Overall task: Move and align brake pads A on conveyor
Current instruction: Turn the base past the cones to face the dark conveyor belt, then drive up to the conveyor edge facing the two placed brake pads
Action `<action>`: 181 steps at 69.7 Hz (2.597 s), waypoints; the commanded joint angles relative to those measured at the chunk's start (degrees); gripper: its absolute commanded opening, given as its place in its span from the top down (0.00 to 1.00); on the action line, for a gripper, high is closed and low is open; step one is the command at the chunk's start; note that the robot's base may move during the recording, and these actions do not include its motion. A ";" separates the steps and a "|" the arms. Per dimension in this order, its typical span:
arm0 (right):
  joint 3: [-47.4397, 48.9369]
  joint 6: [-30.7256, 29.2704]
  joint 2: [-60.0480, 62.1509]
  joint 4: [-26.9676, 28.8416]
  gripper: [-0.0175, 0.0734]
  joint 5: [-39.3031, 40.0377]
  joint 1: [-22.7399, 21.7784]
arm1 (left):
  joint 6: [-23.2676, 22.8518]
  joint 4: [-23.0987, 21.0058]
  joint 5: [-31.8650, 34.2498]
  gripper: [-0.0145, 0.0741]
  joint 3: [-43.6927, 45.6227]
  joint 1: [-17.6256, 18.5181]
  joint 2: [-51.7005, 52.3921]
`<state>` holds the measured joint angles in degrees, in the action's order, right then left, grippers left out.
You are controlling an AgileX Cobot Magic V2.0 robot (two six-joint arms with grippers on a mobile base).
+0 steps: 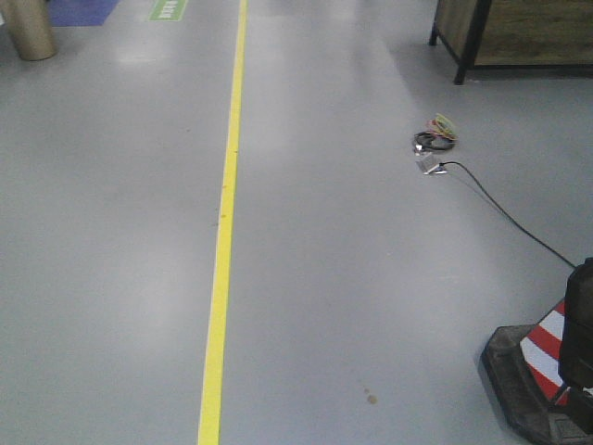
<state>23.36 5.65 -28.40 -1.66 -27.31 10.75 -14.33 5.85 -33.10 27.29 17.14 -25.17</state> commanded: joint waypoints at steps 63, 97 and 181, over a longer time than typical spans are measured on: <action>1.87 -0.43 -0.06 -0.58 0.81 5.27 -0.44 | -0.37 -0.01 5.32 0.83 1.88 0.16 -0.08; 1.87 -0.43 -0.06 -0.58 0.81 5.27 -0.44 | -0.37 -0.01 5.32 0.83 1.88 0.16 -0.08; 1.87 -0.43 -0.06 -0.58 0.81 5.27 -0.44 | -0.37 -0.01 5.32 0.83 1.88 0.16 -0.08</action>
<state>23.36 5.65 -28.40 -1.70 -27.31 10.75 -14.33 5.79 -33.10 27.29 17.14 -25.17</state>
